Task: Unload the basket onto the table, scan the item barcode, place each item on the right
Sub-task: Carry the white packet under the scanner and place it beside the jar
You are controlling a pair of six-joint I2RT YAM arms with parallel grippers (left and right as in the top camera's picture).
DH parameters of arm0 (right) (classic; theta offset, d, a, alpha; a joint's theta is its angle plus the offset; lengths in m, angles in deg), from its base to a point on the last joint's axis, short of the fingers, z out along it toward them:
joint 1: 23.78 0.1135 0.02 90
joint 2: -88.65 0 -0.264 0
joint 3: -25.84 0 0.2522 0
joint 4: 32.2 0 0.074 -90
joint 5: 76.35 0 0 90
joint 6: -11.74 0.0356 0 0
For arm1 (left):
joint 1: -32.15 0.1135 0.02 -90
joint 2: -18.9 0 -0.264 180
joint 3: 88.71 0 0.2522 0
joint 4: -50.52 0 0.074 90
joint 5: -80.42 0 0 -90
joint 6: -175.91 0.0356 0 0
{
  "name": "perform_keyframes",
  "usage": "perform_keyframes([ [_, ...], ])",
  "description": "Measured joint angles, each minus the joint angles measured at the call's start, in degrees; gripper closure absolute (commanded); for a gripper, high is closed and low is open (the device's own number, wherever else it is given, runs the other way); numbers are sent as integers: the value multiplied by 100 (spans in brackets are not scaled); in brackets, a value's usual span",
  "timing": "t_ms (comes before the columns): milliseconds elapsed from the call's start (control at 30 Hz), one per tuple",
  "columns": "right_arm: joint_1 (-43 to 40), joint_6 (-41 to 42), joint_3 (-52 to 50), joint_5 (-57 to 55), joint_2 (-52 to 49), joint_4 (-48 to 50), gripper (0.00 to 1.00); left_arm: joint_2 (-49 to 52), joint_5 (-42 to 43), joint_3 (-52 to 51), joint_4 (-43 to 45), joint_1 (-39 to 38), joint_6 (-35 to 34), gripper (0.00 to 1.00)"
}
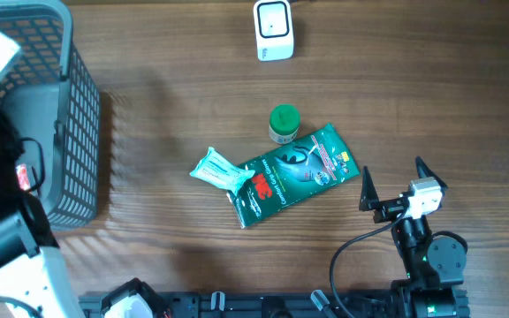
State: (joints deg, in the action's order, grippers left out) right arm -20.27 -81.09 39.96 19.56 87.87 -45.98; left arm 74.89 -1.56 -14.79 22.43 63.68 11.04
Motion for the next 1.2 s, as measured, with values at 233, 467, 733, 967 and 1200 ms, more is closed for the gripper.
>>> perform_keyframes([
  [233,0,0,0,0,0,0,0,382,802,-2,-92,-1878,1167,96],
  [467,0,0,0,0,0,0,0,1478,-192,0,-811,-4015,1912,96],
  [733,0,0,0,0,0,0,0,3786,-907,0,-487,-5086,1687,96],
  [967,0,0,0,0,0,0,0,4728,-782,-2,-433,-5613,1473,75],
  [1200,0,0,0,0,0,0,0,3967,-973,-13,-367,-5757,1941,0],
])
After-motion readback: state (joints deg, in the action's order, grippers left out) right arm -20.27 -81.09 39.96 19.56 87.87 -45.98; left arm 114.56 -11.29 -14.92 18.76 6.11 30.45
